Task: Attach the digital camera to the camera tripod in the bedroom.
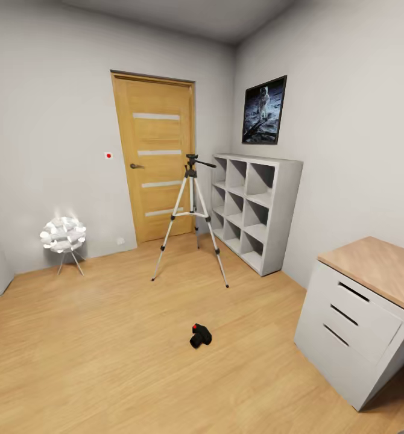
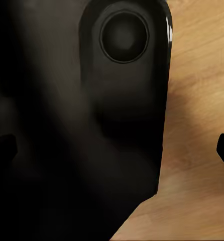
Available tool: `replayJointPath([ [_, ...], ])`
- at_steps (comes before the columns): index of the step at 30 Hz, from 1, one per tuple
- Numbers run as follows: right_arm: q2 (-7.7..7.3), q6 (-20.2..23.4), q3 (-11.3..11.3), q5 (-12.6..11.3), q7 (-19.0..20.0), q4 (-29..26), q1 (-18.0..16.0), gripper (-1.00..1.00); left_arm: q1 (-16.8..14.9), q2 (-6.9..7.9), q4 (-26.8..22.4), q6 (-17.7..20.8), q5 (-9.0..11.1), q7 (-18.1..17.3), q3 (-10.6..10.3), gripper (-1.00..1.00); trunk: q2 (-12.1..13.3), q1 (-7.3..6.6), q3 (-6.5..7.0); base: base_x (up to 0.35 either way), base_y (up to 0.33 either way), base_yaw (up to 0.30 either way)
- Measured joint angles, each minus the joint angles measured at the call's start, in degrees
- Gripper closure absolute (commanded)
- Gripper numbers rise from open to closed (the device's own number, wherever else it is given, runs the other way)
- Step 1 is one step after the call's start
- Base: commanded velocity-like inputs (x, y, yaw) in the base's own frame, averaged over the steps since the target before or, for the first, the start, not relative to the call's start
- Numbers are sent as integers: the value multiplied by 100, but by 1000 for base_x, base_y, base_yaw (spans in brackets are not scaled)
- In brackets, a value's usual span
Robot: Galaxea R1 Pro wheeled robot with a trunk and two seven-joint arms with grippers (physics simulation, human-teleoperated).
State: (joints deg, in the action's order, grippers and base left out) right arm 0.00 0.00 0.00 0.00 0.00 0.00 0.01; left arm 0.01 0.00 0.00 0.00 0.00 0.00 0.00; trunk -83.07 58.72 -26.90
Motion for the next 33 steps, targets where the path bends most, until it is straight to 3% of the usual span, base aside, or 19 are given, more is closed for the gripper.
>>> replayJointPath([
  [8, -39, -81, 20, 28, -15, -15, -3, -100, 7, -53, -146, -94, 232, -8, 70, -100, 1, 0, 2, 0, 0, 0],
  [13, -48, -46, 24, 53, -1, -16, -1, -100, 14, -55, -161, -203, 99, -8, 73, -100, 1, 0, 1, 0, 0, 0],
  [21, -26, -39, 30, 55, -3, -16, -1, -100, 15, -52, -161, -217, 96, -8, 73, -100, 1, 0, 1, 0, 0, 26],
  [33, -34, -43, 31, 86, -16, -16, -1, -100, 15, -55, -168, -220, 174, -8, 74, -100, 1, 0, 1, 0, 0, 236],
])
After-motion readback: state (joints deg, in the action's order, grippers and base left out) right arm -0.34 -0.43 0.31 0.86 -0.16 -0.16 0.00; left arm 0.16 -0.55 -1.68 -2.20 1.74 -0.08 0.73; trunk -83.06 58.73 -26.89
